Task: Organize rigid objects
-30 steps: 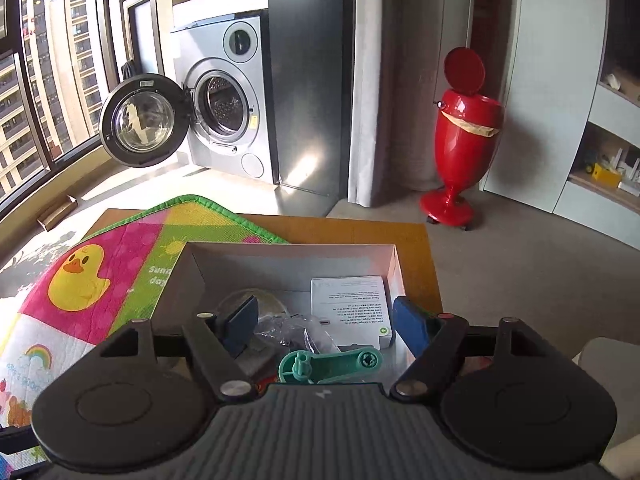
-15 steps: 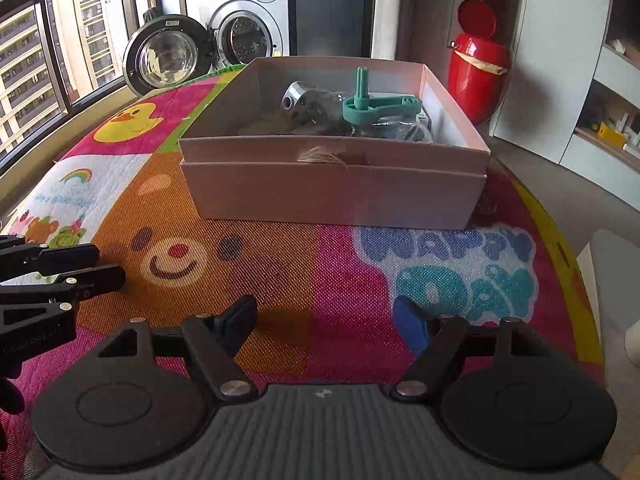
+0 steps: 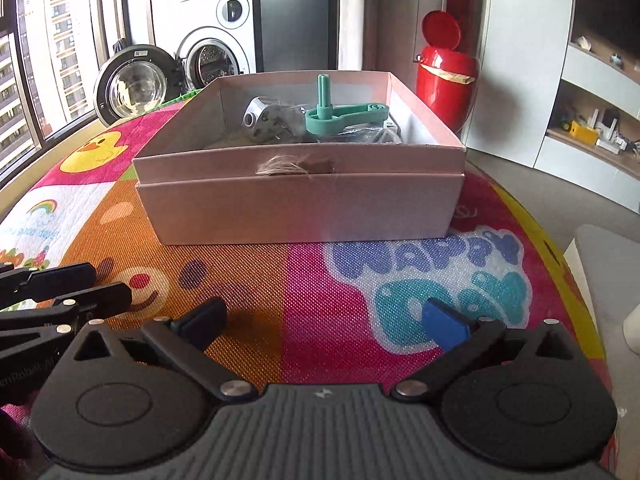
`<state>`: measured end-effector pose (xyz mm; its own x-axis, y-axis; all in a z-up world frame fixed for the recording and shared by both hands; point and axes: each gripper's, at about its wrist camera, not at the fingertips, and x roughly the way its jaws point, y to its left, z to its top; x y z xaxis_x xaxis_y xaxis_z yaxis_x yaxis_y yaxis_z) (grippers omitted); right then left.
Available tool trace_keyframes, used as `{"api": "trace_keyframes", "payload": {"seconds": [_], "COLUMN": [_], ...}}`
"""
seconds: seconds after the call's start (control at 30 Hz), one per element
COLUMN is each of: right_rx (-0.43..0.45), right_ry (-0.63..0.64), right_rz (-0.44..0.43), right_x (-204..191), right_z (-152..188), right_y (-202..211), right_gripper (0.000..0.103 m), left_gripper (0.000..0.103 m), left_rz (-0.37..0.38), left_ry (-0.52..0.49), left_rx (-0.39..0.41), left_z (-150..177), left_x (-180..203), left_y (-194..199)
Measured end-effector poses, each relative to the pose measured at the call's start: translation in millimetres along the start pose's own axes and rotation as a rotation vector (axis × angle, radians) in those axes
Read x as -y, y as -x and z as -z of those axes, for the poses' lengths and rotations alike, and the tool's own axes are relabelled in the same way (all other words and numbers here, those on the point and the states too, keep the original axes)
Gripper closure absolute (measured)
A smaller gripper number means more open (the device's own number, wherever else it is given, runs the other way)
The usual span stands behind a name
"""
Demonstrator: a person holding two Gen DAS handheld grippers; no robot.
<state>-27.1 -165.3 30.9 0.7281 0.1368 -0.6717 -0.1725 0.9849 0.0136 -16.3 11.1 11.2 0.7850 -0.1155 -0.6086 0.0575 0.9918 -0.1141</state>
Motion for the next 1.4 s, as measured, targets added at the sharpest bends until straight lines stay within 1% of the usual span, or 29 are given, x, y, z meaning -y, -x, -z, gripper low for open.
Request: {"api": "trace_keyframes", "payload": {"seconds": [0.07,0.17,0.23,0.6,0.77,1.4], "right_rx": [0.009,0.015,0.015,0.017,0.017,0.017], "right_ry": [-0.009,-0.007,-0.008,-0.018,-0.017,-0.018], "right_rz": [0.003,0.004,0.004,-0.001,0.0,0.0], "right_x": [0.4,-0.1,-0.4,1.3,1.3,1.4], "right_z": [0.5,1.2,1.9,0.7,0.7,0.9], "right_y": [1.0,1.0,1.1,-1.3,-1.1,-1.4], "right_gripper": [0.0,0.0,0.0,0.0,0.0,0.0], "left_gripper": [0.061,0.061,0.062,0.062,0.062,0.062], "left_rz": [-0.021,-0.063,-0.081,-0.084,-0.094,-0.082], "left_ry": [0.009,-0.047,-0.062,-0.049,-0.062,-0.045], "left_rx": [0.005,0.005,0.006,0.01,0.013,0.014], "left_z": [-0.2,1.6,2.7,4.2,5.2,4.8], "left_x": [3.7,13.9,17.6,17.0,19.5,16.5], "left_y": [-1.3,-1.4,-0.8,0.5,0.8,0.7]}}
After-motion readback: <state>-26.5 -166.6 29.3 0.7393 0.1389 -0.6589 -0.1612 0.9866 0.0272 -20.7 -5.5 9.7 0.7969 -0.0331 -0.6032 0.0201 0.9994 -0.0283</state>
